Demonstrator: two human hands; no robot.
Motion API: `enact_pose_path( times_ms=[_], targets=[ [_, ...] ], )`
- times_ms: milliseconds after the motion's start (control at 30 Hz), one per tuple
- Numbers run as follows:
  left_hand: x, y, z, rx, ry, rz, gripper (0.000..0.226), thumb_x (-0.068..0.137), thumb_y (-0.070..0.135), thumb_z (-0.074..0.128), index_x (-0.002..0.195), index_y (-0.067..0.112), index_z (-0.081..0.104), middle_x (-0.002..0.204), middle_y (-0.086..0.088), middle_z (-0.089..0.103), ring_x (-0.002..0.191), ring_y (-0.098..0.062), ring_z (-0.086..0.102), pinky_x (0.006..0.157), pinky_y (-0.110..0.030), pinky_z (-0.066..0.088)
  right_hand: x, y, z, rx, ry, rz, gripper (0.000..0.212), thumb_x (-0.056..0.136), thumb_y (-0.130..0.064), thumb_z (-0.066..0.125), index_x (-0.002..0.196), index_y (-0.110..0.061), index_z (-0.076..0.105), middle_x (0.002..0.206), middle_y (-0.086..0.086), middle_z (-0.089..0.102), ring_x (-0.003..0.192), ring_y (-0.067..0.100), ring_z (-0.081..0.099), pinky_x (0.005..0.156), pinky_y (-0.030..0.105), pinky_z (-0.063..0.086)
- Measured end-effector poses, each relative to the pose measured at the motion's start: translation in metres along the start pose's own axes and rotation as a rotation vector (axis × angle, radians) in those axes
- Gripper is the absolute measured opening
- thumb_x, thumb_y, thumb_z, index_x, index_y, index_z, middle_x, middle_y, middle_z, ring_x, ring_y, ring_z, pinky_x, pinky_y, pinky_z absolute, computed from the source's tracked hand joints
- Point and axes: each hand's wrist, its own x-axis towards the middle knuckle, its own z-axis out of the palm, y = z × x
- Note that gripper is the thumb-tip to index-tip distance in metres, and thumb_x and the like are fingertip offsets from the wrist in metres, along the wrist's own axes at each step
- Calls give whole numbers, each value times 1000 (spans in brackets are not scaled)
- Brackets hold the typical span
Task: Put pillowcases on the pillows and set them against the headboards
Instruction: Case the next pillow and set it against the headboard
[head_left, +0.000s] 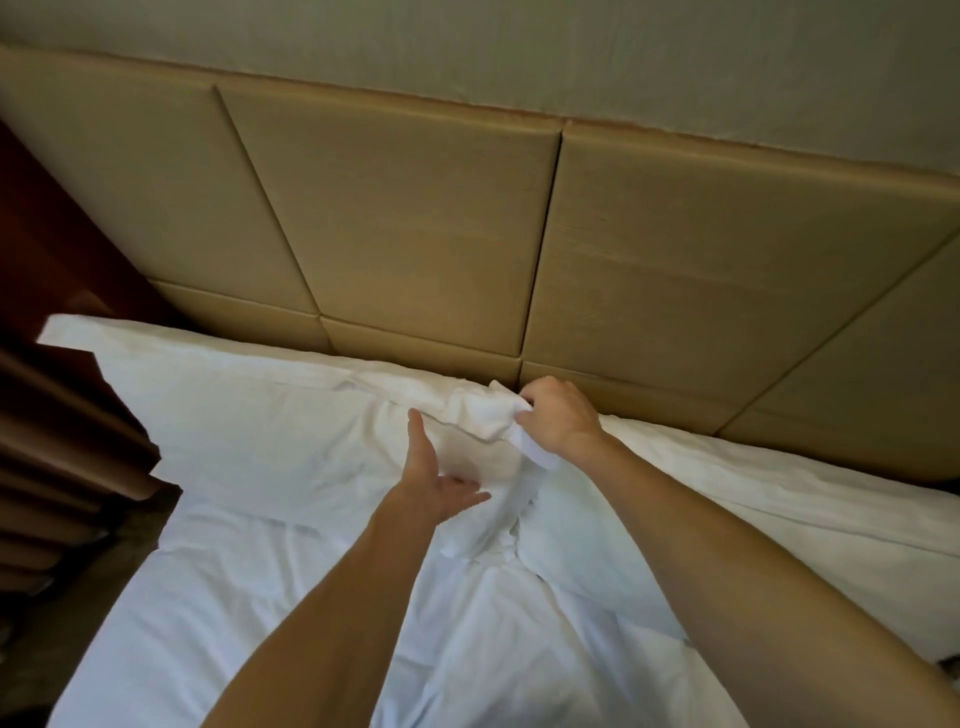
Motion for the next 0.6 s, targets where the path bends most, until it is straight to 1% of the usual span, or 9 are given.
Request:
enact_pose_path(
  times_ms=[67, 100, 167, 200, 233, 333, 433, 533, 600],
  targets=[
    [12, -1, 4, -169, -34, 75, 134, 44, 87, 70, 154, 28, 22, 155, -20, 29, 135, -44, 40, 102, -60, 44, 9, -19, 2, -76, 56, -97, 22, 86, -15, 56, 65, -20, 56, 71, 0, 60, 71, 26, 59, 51, 27, 34],
    [19, 1, 5, -236, -40, 128, 134, 42, 85, 73, 153, 28, 25, 151, -19, 36, 130, -43, 46, 98, -60, 48, 14, -30, 1, -128, 82, -150, 18, 84, -11, 56, 68, -19, 59, 71, 0, 60, 70, 26, 59, 52, 28, 36],
    [30, 8, 7, -310, -84, 236, 121, 51, 80, 73, 149, 22, 34, 138, -18, 52, 118, -40, 58, 85, -56, 56, 26, -49, 2, -183, 128, -229, 18, 83, -7, 57, 79, -23, 65, 76, -1, 64, 73, 25, 61, 58, 30, 43],
    [34, 13, 9, -326, -125, 271, 113, 57, 78, 72, 146, 19, 38, 133, -19, 56, 114, -38, 60, 82, -54, 57, 33, -51, 2, -183, 144, -240, 20, 84, -8, 57, 84, -25, 67, 79, -2, 65, 75, 25, 62, 61, 31, 44],
    [38, 16, 12, -332, -166, 290, 107, 61, 76, 70, 145, 17, 40, 131, -19, 58, 114, -38, 61, 84, -52, 57, 38, -48, 2, -165, 153, -233, 22, 85, -9, 57, 87, -27, 68, 80, -2, 66, 76, 24, 62, 62, 32, 45],
    [51, 18, 24, -307, -246, 285, 99, 67, 73, 70, 144, 19, 40, 130, -19, 60, 114, -37, 62, 95, -55, 52, 39, -22, 3, -94, 139, -123, 22, 88, -12, 55, 90, -30, 67, 81, -5, 65, 77, 21, 60, 64, 31, 42],
    [59, 16, 24, -245, -268, 265, 89, 76, 73, 64, 141, 17, 43, 128, -19, 62, 113, -35, 64, 103, -53, 47, 26, 6, 3, -102, 30, -99, 15, 91, -22, 58, 94, -32, 68, 86, -7, 64, 81, 19, 58, 65, 29, 39],
    [56, 17, 14, -191, -255, 212, 102, 65, 76, 72, 143, 17, 41, 130, -22, 60, 115, -39, 63, 102, -55, 48, 22, 23, 1, -22, -43, -109, 8, 89, -34, 62, 93, -33, 68, 86, -8, 67, 84, 17, 60, 63, 29, 44],
    [56, 20, 11, -138, -188, 166, 109, 57, 76, 77, 143, 21, 40, 132, -21, 58, 115, -41, 62, 99, -57, 48, 20, 26, -1, 18, -86, -110, 16, 86, -38, 64, 101, -32, 68, 89, -8, 67, 84, 16, 60, 65, 30, 47]
  ],
)
